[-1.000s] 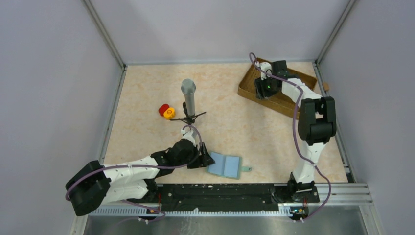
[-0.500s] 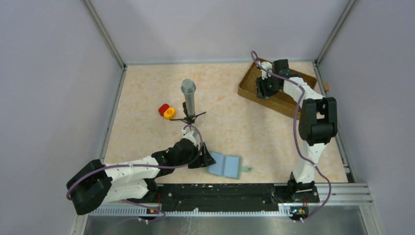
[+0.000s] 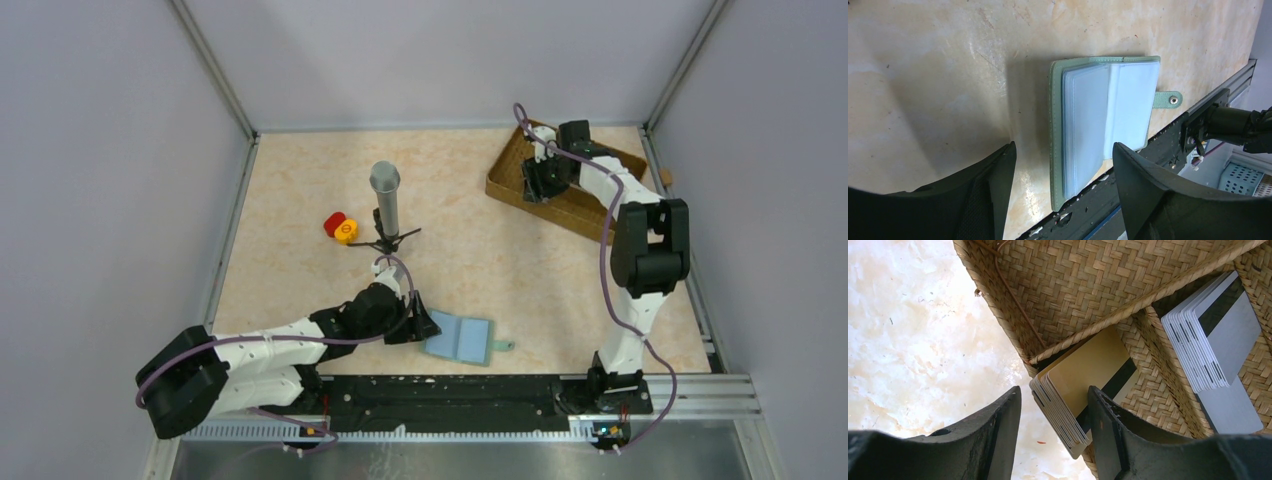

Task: Put the credit cards into the card holder
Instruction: Pick up the credit card from the storage box.

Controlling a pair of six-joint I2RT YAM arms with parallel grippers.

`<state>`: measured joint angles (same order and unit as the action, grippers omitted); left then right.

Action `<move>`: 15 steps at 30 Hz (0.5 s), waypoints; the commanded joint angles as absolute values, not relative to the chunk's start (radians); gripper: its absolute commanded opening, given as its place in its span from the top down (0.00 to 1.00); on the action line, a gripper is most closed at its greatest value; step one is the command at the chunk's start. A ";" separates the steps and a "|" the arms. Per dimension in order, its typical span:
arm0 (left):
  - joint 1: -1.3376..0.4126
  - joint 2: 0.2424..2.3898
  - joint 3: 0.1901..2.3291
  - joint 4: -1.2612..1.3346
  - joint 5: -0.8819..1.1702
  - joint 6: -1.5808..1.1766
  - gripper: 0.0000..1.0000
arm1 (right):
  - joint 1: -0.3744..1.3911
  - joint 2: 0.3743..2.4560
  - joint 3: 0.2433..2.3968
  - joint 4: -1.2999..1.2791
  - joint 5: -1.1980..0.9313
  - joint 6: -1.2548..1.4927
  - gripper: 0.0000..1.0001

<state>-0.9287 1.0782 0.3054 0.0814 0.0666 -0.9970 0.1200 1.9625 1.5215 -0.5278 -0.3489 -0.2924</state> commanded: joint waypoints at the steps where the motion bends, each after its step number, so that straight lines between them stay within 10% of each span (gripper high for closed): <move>1: -0.923 1.077 0.303 0.075 0.063 -0.998 0.26 | 0.122 1.919 1.564 -0.602 -0.404 -0.287 0.49; 15: -0.923 1.074 0.298 0.077 0.061 -1.002 0.26 | 0.123 1.910 1.569 -0.609 -0.414 -0.285 0.61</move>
